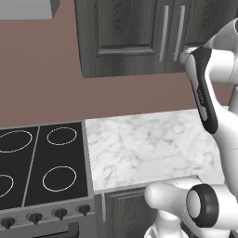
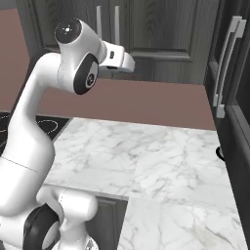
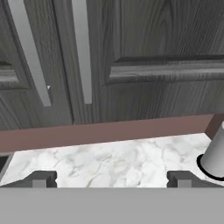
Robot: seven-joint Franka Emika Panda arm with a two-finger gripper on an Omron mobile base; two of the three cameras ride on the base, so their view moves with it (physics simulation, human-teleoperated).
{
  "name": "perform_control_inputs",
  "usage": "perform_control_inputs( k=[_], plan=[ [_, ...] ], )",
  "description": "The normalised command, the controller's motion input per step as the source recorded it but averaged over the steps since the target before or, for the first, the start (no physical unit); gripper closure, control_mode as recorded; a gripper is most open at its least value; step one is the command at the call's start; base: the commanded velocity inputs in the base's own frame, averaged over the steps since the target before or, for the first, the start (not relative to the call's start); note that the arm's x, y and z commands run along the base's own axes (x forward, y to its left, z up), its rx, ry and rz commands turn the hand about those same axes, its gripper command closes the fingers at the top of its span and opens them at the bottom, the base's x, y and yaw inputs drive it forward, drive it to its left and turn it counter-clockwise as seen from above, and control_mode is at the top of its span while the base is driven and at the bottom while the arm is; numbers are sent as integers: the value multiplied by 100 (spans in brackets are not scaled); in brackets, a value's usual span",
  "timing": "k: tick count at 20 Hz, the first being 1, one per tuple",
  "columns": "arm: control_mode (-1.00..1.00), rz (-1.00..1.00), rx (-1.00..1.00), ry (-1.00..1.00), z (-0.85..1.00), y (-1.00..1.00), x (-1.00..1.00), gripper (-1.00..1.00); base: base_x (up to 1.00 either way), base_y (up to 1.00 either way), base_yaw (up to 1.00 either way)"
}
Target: Move the bowls from the cabinet to the plates on the dining table.
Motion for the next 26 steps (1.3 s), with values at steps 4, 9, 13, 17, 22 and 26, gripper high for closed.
perform_control_inputs(
  k=[4,9,13,17,22,26],
  plan=[
    [-100,0,0,-9,24,0,11,-100,0,0,0],
    [-100,0,0,-6,13,0,25,-100,0,0,0],
    [-100,0,0,-4,6,0,32,-100,0,0,0],
    [-100,0,0,-3,0,3,31,-100,0,0,0],
    [-100,0,0,-1,0,7,39,-100,0,0,0],
    [-100,0,0,0,0,13,36,-100,0,0,0]
  ],
)
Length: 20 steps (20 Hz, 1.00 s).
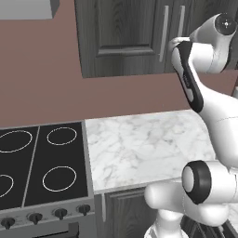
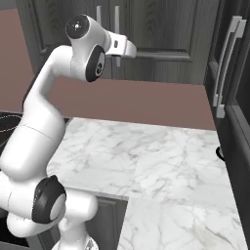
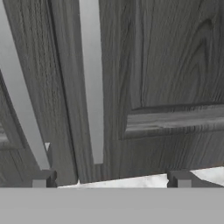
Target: Move the bowls from the cabinet to the plates on the dining table.
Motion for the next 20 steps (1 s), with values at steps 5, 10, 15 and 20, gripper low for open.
perform_control_inputs(
  k=[5,10,15,20],
  plan=[
    [-100,0,0,0,0,11,33,-100,0,0,0],
    [-100,0,0,0,0,0,35,-100,0,0,0],
    [-100,0,0,0,0,0,32,-100,0,0,0],
    [-100,0,0,0,0,0,31,-100,0,0,0]
  ],
)
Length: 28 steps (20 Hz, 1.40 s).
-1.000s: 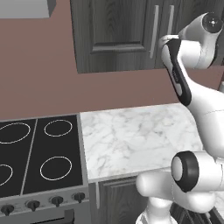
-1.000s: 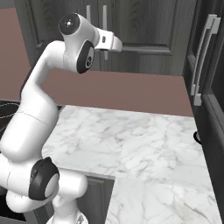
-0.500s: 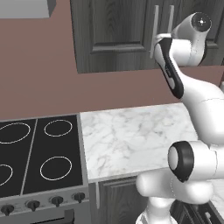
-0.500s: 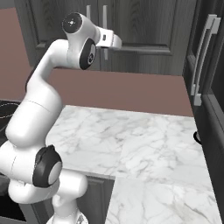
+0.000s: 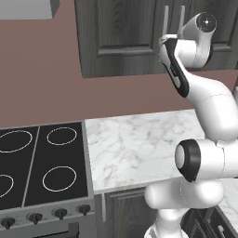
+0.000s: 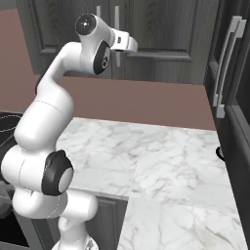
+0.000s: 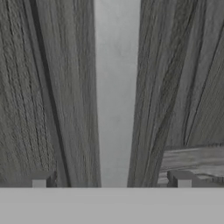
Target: Move the bowls from the cabinet to the plates on the dining table.
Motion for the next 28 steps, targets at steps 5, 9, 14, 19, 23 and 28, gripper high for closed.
perform_control_inputs(
  k=[5,9,14,19,23,28],
  plan=[
    [-100,0,0,0,0,0,23,-100,0,0,0],
    [-100,0,0,0,0,0,18,-100,0,0,0],
    [-100,0,0,0,-10,0,25,100,0,0,0],
    [-100,0,0,-1,-6,0,11,100,0,0,0],
    [-100,0,0,-7,0,0,-19,100,0,0,0],
    [-100,2,0,-15,0,0,-58,100,0,0,0]
  ],
)
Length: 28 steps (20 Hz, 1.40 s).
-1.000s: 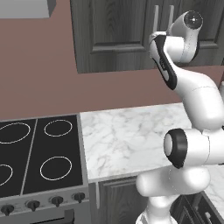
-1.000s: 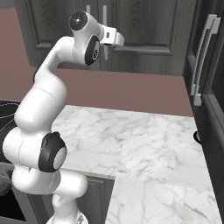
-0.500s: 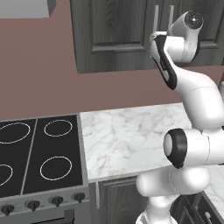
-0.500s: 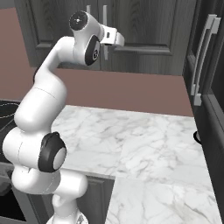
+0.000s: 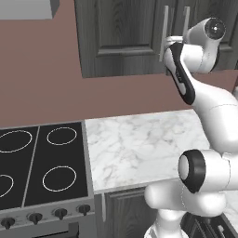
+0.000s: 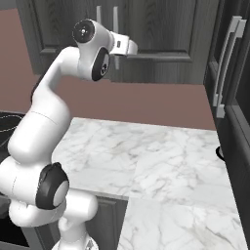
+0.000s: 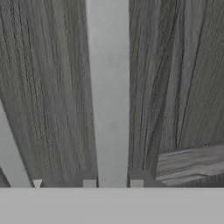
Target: Move the bowls from the cabinet to the plates on the dining table.
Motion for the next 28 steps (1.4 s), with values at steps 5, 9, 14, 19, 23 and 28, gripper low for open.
perform_control_inputs(
  k=[5,9,14,19,23,28],
  plan=[
    [-100,6,0,-20,0,-3,-89,100,0,0,0],
    [-100,8,0,-22,10,-20,-100,100,0,0,0],
    [-100,9,0,-22,17,-35,-100,100,0,0,0],
    [-100,8,0,-20,13,-38,-98,-100,0,0,0],
    [-100,6,0,-14,7,-19,-84,-100,0,0,0],
    [-100,0,0,-1,0,9,-33,-100,0,0,0]
  ],
)
